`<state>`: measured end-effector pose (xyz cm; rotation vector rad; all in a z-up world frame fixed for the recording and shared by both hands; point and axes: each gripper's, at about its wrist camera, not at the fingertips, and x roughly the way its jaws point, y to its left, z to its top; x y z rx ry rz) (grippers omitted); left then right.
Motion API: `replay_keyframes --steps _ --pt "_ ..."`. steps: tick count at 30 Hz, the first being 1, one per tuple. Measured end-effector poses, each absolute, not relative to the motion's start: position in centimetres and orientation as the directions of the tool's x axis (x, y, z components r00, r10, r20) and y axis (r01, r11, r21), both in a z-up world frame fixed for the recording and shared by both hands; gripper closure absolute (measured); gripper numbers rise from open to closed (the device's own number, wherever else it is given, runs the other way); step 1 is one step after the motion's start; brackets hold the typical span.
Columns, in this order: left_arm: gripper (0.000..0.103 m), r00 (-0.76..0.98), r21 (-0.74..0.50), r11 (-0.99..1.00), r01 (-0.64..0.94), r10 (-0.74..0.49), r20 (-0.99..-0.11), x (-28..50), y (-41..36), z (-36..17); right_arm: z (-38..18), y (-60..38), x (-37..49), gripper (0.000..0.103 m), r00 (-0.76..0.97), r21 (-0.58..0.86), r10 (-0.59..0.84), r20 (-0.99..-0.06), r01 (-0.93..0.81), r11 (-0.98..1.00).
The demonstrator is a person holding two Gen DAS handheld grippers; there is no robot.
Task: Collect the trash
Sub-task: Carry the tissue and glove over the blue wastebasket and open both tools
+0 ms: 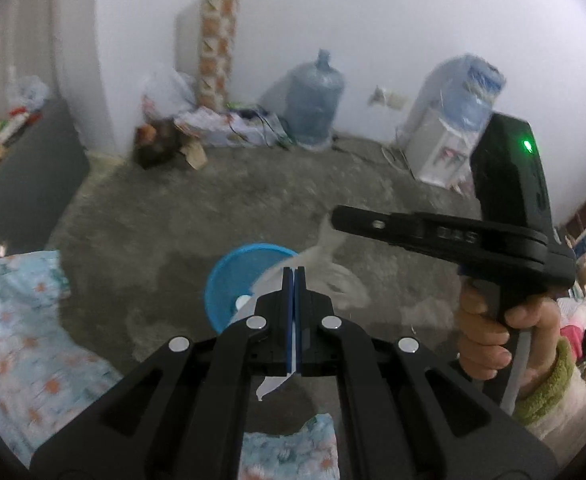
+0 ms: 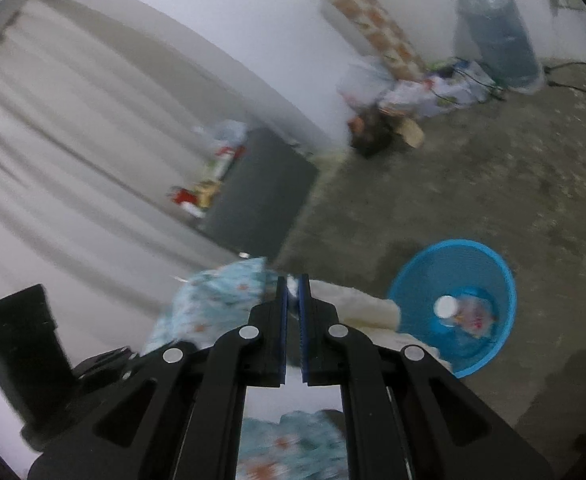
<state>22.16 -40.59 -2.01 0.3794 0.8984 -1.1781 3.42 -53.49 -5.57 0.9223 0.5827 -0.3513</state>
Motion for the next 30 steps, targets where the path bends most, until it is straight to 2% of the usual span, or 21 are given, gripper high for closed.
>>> replay_keyframes --steps 9,11,12,13,15,18,23,25,27,30 --pt "0.103 0.035 -0.208 0.385 0.899 -0.536 -0.843 25.2 -47.2 -11.4 -14.5 -60.0 5.2 0.094 0.665 0.553 -0.123 -0.737 0.697 0.456" --pt "0.091 0.039 -0.201 0.402 0.893 -0.516 -0.856 25.7 -48.1 -13.3 -16.5 -60.9 4.9 0.088 0.627 0.534 -0.125 -0.769 0.738 0.413" --pt "0.08 0.042 -0.201 0.412 0.889 -0.511 -0.859 25.9 -48.3 -13.7 -17.5 -61.1 4.6 0.076 0.622 0.542 -0.117 -0.774 0.746 0.387" --pt "0.077 0.046 -0.205 0.426 0.881 -0.51 -0.859 26.1 -48.2 -14.1 -18.2 -61.2 4.1 0.068 0.614 0.543 -0.114 -0.781 0.758 0.362" --pt "0.076 0.042 -0.213 0.429 0.878 -0.512 -0.858 26.0 -48.1 -14.3 -18.9 -61.0 3.3 0.067 0.623 0.559 -0.113 -0.774 0.756 0.339" --pt "0.076 0.058 -0.202 0.43 0.88 -0.52 -0.852 25.9 -47.6 -13.8 -18.7 -60.5 2.6 0.061 0.627 0.561 -0.124 -0.769 0.756 0.339" --pt "0.076 0.107 -0.188 0.448 0.874 -0.555 -0.825 25.4 -44.8 -9.7 -16.5 -58.8 1.4 0.059 0.659 0.591 -0.15 -0.737 0.735 0.332" --pt "0.071 0.135 -0.172 0.456 0.873 -0.566 -0.813 24.9 -43.2 -7.4 -14.5 -56.9 0.9 0.05 0.674 0.591 -0.178 -0.717 0.723 0.357" --pt "0.069 0.18 -0.145 0.473 0.869 -0.575 -0.798 24.0 -41.1 -4.6 -12.5 -54.6 0.6 0.046 0.677 0.572 -0.204 -0.707 0.717 0.398" --pt "0.056 0.263 -0.11 0.519 0.848 -0.59 -0.763 22.7 -37.4 -0.7 -9.9 -51.2 0.3 0.036 0.689 0.553 -0.21 -0.694 0.696 0.457"
